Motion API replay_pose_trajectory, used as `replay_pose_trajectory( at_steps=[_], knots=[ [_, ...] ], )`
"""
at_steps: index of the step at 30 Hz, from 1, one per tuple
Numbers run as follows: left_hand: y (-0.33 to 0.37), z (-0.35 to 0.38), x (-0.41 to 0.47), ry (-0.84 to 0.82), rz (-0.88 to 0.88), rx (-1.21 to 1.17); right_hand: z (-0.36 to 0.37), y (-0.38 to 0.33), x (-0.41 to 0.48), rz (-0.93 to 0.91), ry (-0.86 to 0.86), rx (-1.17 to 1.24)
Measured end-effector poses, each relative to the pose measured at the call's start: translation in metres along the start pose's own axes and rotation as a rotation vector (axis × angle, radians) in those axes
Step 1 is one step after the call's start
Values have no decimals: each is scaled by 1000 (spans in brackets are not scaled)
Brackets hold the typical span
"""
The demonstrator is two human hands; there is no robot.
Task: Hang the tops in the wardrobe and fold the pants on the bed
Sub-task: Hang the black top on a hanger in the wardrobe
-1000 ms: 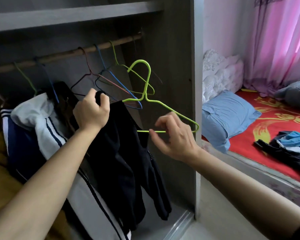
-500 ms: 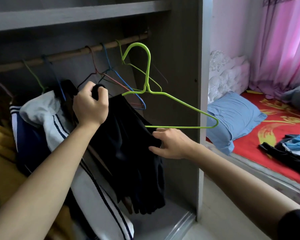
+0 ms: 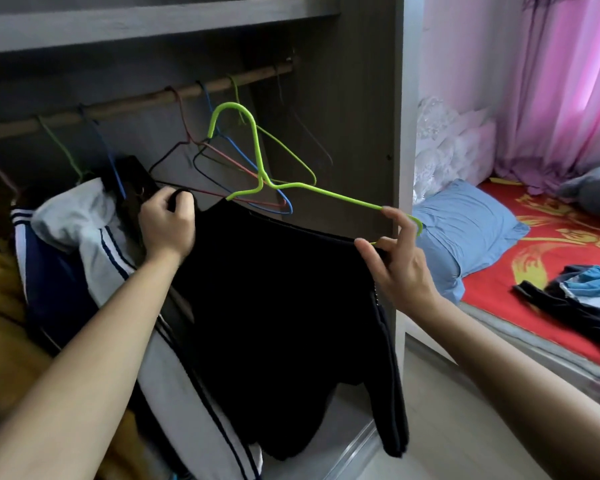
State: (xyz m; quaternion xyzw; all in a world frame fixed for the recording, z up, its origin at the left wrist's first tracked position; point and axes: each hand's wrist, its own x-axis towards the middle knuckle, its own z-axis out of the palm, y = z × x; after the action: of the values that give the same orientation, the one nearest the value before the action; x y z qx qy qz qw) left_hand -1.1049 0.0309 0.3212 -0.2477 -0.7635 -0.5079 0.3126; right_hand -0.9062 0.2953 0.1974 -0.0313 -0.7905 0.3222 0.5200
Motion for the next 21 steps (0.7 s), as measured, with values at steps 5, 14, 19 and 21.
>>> replay_pose_trajectory(
  at_steps=[5, 14, 19, 21],
  knots=[
    [-11, 15, -11, -129, -22, -27, -3, 2, 11, 142, 13, -112],
    [-19, 38, -47, -380, 317, 197, -7, 2, 29, 259, 91, -126],
    [-18, 53, -58, -421, 278, 73, -7, 6, 26, 275, 61, -119],
    [-14, 57, -67, -460, 220, 13, -8, 8, 25, 281, 39, -148]
  ],
)
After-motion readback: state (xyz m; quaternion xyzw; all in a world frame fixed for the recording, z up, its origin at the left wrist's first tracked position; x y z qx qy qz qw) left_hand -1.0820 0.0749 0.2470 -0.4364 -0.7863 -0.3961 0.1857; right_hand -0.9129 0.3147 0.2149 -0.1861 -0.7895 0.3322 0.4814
